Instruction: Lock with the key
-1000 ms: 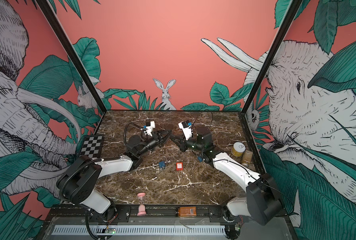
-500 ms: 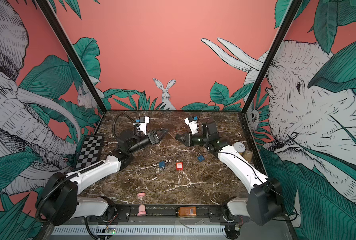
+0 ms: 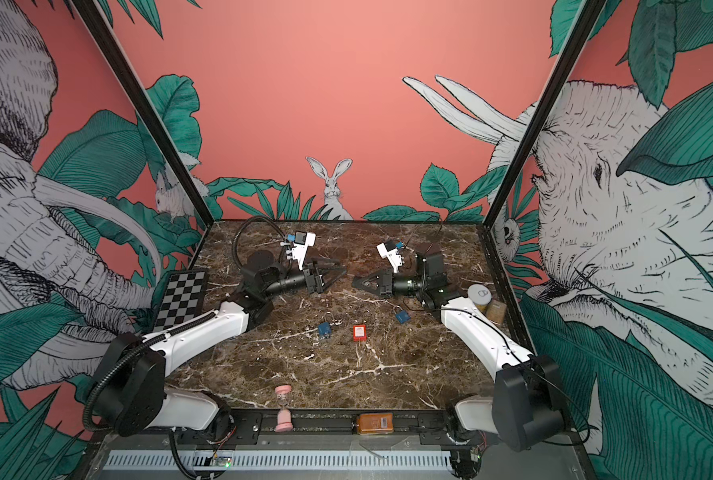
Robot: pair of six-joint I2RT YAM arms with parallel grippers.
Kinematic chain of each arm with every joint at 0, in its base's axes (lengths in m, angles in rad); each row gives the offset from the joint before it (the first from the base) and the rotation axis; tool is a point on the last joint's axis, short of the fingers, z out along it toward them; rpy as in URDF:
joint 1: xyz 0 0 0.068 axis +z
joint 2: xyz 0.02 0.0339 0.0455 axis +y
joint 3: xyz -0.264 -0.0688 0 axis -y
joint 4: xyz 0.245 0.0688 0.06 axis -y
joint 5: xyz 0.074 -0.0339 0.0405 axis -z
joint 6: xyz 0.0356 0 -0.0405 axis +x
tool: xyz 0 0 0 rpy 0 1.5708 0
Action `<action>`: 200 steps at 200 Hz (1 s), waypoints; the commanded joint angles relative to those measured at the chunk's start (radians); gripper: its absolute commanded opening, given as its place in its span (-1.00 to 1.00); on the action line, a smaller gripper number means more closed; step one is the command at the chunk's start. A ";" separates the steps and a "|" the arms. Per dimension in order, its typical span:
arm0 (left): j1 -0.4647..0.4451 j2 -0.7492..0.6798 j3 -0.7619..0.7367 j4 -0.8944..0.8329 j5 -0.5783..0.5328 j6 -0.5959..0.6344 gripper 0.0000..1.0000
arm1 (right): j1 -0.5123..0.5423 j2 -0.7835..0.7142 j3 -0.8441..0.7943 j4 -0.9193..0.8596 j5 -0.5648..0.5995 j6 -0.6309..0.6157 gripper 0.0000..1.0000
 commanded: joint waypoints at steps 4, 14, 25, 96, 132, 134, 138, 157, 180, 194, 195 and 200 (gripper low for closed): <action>0.001 0.039 0.043 0.064 0.095 -0.039 0.56 | 0.002 0.008 -0.005 0.148 -0.064 0.073 -1.00; -0.001 0.051 0.043 0.086 0.103 -0.053 0.52 | 0.002 0.013 -0.002 0.149 -0.070 0.072 -1.00; -0.001 0.061 0.045 0.098 0.110 -0.064 0.47 | 0.002 0.017 0.000 0.162 -0.075 0.078 -1.00; -0.013 0.067 0.028 0.130 0.118 -0.099 0.01 | -0.005 0.035 0.011 0.204 -0.069 0.094 -1.00; -0.013 0.056 0.015 0.130 0.121 -0.108 -0.17 | -0.011 0.039 0.021 0.210 -0.058 0.087 -1.00; -0.013 0.054 0.014 0.129 0.121 -0.108 -0.17 | -0.014 0.038 0.021 0.208 -0.058 0.085 -1.00; -0.012 0.053 0.010 0.127 0.120 -0.107 -0.17 | -0.013 0.036 0.023 0.203 -0.057 0.079 -1.00; -0.012 0.043 -0.001 0.114 0.116 -0.103 -0.18 | -0.018 0.019 0.031 0.153 -0.045 0.027 -1.00; -0.012 0.035 -0.013 0.106 0.108 -0.101 -0.21 | -0.019 -0.009 0.026 0.127 -0.031 -0.017 -1.00; -0.013 0.033 -0.015 0.107 0.107 -0.108 -0.25 | -0.019 -0.025 0.027 0.118 -0.021 -0.032 -1.00; -0.013 0.033 -0.016 0.107 0.107 -0.108 -0.25 | -0.020 -0.026 0.027 0.116 -0.020 -0.034 -1.00; -0.012 0.033 -0.016 0.110 0.107 -0.111 -0.27 | -0.020 -0.031 0.027 0.111 -0.019 -0.041 -1.00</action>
